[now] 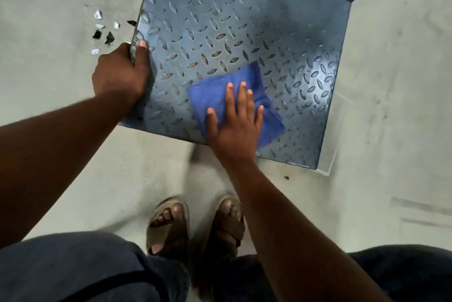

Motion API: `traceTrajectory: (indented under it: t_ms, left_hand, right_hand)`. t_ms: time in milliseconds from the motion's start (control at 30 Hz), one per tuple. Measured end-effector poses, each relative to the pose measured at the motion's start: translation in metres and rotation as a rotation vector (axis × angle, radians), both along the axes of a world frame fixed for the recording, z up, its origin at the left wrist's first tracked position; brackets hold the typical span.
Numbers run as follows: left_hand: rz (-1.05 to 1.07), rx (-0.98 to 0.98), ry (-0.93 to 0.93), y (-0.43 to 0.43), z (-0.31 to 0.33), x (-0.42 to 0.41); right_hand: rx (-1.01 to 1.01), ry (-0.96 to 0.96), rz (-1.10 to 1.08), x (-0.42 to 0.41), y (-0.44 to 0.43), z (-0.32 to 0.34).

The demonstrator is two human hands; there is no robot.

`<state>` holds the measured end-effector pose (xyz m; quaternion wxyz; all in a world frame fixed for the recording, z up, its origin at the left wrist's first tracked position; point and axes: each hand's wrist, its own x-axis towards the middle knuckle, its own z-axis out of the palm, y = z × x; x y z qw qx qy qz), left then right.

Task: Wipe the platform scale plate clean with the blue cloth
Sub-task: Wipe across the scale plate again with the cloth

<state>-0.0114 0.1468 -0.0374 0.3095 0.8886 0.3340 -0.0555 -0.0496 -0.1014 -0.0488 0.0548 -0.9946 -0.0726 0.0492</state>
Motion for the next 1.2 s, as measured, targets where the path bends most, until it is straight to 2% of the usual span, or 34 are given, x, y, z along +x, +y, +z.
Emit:
traceTrajectory:
  t_ms: [133, 233, 367, 533, 600, 700, 767, 800, 867, 933, 1000, 1100, 1200]
  left_hand:
    - [0.003, -0.014, -0.017, -0.001, 0.000, -0.001]
    - [-0.002, -0.004, -0.030, 0.001, -0.004, 0.000]
    - [-0.010, 0.025, -0.037, 0.001, -0.009, 0.000]
    - [-0.086, 0.093, -0.072, 0.000, -0.016, 0.000]
    - [-0.100, 0.099, -0.075, 0.001, -0.018, 0.001]
    - [-0.093, 0.087, -0.060, 0.002, -0.017, -0.001]
    - [-0.083, 0.083, -0.031, 0.002, -0.016, -0.001]
    - [-0.071, 0.076, -0.019, 0.001, -0.015, -0.001]
    - [-0.062, 0.067, -0.004, 0.001, -0.014, 0.001]
    - [-0.062, 0.062, -0.002, 0.002, -0.013, 0.000]
    - [-0.065, 0.061, -0.015, 0.003, -0.015, -0.001]
    - [-0.055, 0.066, -0.024, 0.004, -0.018, 0.000]
    - [-0.044, 0.083, -0.007, 0.003, -0.020, 0.001]
  right_hand:
    - [0.050, 0.048, -0.603, 0.042, -0.097, 0.001]
    - [0.088, 0.082, -0.847, 0.057, -0.148, 0.010]
    - [0.162, 0.130, -0.935, 0.107, -0.166, 0.013]
    - [0.118, -0.046, -0.871, 0.217, -0.135, 0.001]
    - [0.060, -0.073, -0.708, 0.238, -0.088, -0.005]
    - [0.045, -0.100, 0.008, 0.212, 0.005, -0.005]
    - [0.050, -0.026, 0.467, 0.173, 0.050, -0.001]
    - [0.046, 0.016, 0.621, 0.156, 0.060, -0.001]
    - [0.103, 0.041, 0.739, 0.150, 0.050, -0.001]
    - [0.166, -0.018, 0.616, 0.173, 0.017, -0.006]
    - [0.120, -0.108, 0.281, 0.209, -0.030, -0.010]
    - [0.048, -0.034, -0.227, 0.262, -0.103, -0.003]
    - [0.023, -0.003, -0.411, 0.288, -0.130, 0.000]
